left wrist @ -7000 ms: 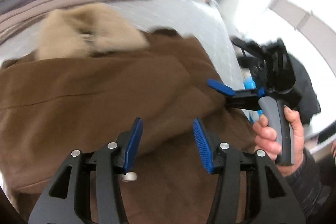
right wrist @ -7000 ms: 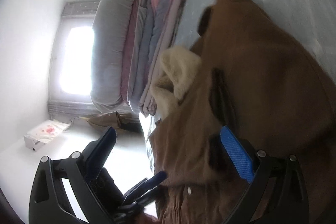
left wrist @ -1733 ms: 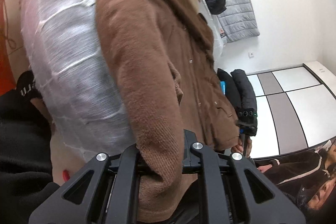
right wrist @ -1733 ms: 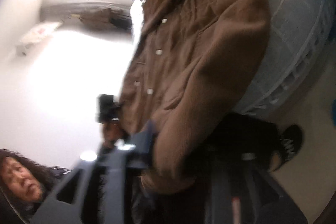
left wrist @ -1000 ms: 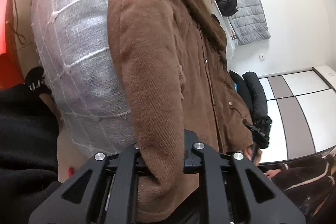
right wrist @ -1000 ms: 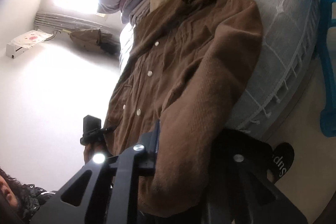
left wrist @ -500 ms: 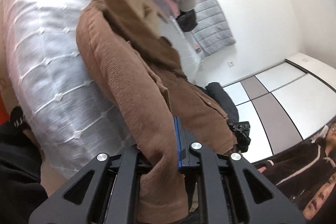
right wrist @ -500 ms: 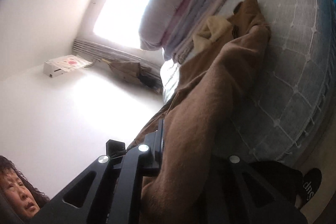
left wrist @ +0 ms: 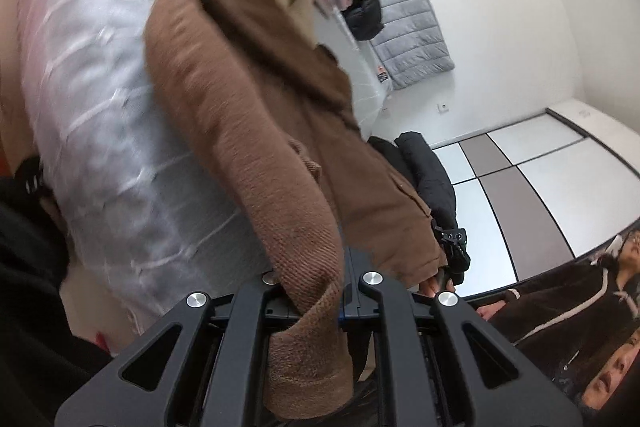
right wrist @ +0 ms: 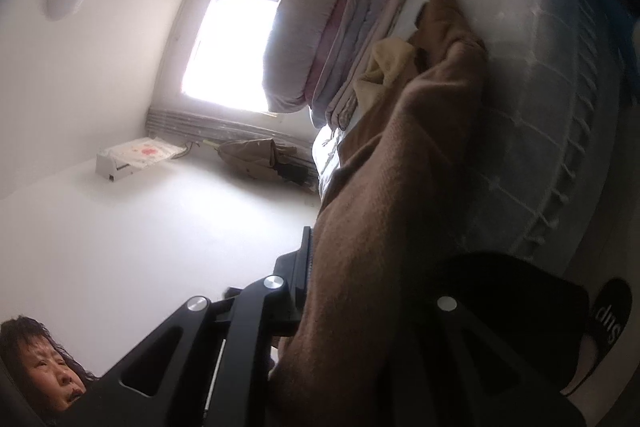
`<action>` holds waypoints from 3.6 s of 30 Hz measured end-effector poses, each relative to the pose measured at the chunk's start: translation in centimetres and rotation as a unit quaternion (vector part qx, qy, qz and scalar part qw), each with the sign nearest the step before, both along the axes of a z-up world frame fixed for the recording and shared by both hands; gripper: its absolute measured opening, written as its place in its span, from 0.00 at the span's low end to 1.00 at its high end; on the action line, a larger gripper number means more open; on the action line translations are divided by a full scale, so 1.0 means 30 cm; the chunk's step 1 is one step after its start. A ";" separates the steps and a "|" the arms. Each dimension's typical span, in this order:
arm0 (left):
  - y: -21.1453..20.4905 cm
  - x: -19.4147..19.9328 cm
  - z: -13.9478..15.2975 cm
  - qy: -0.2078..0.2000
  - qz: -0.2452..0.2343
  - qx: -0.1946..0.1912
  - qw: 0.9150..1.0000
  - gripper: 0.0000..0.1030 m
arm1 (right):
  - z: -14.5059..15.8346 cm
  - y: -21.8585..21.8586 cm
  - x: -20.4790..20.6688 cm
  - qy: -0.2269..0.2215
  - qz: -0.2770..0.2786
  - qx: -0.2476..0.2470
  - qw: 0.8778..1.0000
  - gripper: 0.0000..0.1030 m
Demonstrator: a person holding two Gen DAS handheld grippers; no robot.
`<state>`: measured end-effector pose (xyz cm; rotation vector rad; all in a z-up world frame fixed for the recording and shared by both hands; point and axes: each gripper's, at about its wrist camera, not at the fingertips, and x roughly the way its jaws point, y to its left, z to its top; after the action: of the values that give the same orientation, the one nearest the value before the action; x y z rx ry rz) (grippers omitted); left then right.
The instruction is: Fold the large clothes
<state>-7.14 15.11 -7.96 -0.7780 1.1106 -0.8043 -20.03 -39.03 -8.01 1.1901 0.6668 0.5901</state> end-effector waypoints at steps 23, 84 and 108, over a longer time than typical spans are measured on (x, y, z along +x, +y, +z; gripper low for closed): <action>0.029 -0.028 -0.375 0.116 0.020 0.018 0.993 0.12 | -0.156 -0.025 -0.046 0.081 -0.016 -0.032 0.996 0.11; 0.150 0.617 0.119 -0.027 0.115 -0.176 0.977 0.07 | 0.149 -0.196 0.630 -0.055 -0.061 0.096 0.992 0.11; 0.112 1.205 -0.153 0.116 0.136 -0.032 0.983 0.30 | -0.288 -0.269 1.103 0.221 -0.059 0.111 0.967 0.67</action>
<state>29.02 18.48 -12.56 -1.0718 1.1573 -0.5295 13.05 -47.11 -16.63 1.5830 0.9151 0.3018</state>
